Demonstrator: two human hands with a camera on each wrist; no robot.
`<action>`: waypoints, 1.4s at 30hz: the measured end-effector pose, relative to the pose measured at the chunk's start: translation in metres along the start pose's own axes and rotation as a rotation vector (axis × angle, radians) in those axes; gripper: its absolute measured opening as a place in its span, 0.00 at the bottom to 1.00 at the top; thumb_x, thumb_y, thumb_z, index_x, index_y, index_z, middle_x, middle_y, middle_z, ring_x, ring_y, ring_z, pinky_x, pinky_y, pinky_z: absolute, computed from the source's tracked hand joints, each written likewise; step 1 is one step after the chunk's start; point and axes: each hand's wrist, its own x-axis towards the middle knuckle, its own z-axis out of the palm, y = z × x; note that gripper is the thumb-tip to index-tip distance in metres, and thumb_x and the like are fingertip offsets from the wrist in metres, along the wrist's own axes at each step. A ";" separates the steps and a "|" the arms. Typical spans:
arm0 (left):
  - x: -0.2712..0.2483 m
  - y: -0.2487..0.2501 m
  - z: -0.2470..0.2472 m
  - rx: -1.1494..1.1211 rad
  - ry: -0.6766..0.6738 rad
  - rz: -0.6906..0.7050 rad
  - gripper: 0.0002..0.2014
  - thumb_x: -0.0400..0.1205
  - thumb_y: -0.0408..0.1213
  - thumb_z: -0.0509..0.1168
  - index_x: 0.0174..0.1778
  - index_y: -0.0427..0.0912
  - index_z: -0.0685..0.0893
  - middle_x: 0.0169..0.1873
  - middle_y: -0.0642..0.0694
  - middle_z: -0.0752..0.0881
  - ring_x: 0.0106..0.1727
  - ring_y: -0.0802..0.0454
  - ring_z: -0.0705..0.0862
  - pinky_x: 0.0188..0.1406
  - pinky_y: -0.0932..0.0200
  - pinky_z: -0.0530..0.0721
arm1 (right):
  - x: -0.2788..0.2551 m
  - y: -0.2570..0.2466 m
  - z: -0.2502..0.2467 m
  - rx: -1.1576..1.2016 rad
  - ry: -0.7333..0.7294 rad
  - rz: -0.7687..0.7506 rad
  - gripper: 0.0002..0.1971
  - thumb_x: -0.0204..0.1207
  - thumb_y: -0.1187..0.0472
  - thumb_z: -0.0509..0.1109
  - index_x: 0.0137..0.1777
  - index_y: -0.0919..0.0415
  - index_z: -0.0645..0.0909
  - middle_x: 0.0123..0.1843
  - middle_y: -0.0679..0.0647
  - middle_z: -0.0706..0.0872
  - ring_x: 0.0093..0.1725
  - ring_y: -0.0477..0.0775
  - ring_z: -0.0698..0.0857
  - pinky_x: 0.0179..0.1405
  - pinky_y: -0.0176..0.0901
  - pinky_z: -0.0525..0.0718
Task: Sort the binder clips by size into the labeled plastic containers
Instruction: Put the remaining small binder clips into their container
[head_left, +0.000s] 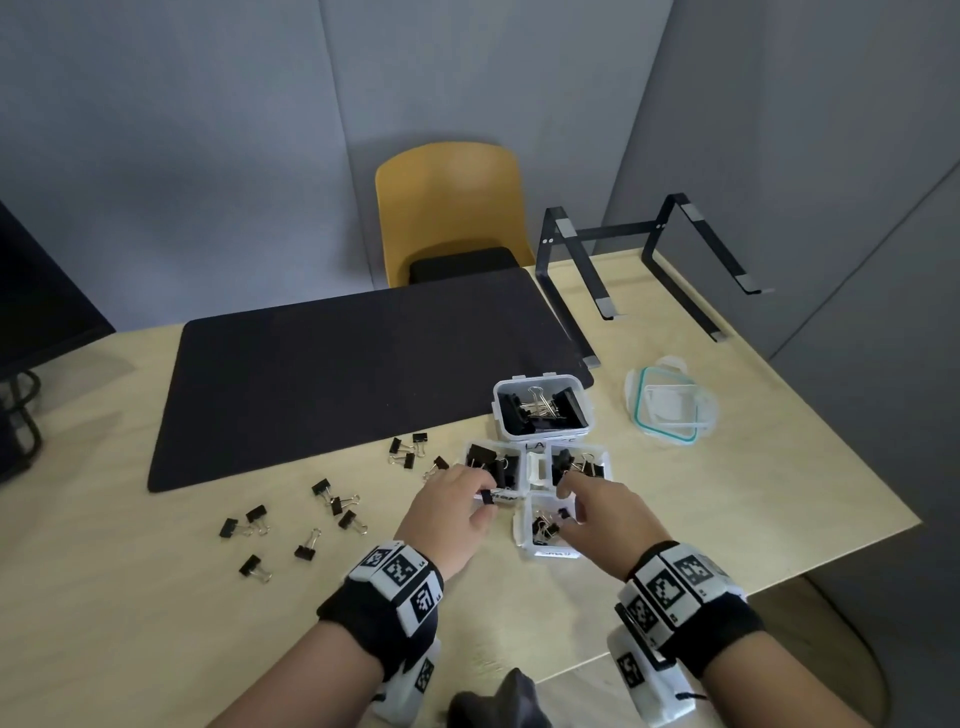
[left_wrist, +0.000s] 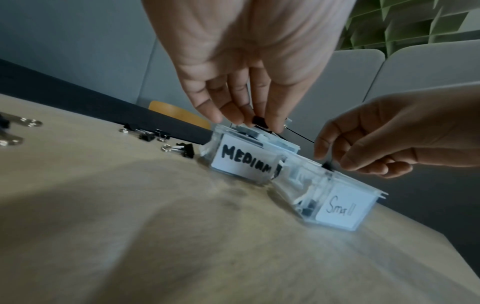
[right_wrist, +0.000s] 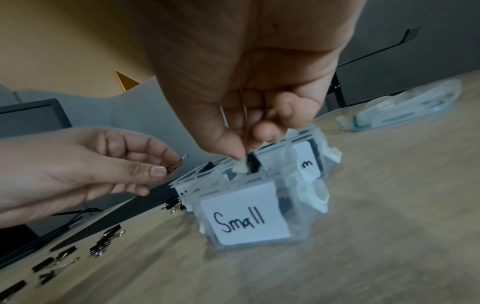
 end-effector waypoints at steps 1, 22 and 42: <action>0.000 0.005 0.002 0.005 0.000 0.010 0.14 0.84 0.42 0.60 0.66 0.49 0.78 0.63 0.56 0.79 0.66 0.57 0.74 0.65 0.66 0.69 | -0.001 0.003 -0.002 0.014 -0.001 -0.001 0.14 0.74 0.58 0.63 0.59 0.50 0.75 0.37 0.42 0.75 0.41 0.50 0.78 0.40 0.40 0.73; 0.006 -0.011 0.006 0.036 0.175 -0.087 0.10 0.84 0.39 0.59 0.59 0.46 0.81 0.54 0.54 0.78 0.59 0.56 0.74 0.62 0.63 0.73 | 0.005 0.001 -0.004 0.182 0.065 -0.001 0.14 0.74 0.62 0.64 0.59 0.54 0.77 0.44 0.44 0.75 0.43 0.47 0.76 0.35 0.30 0.69; 0.014 -0.078 -0.021 0.184 -0.019 -0.231 0.20 0.82 0.36 0.60 0.71 0.51 0.74 0.67 0.48 0.75 0.67 0.48 0.74 0.64 0.56 0.76 | 0.026 -0.103 0.059 0.093 -0.211 -0.094 0.29 0.78 0.66 0.57 0.80 0.57 0.60 0.63 0.58 0.81 0.61 0.57 0.81 0.57 0.46 0.79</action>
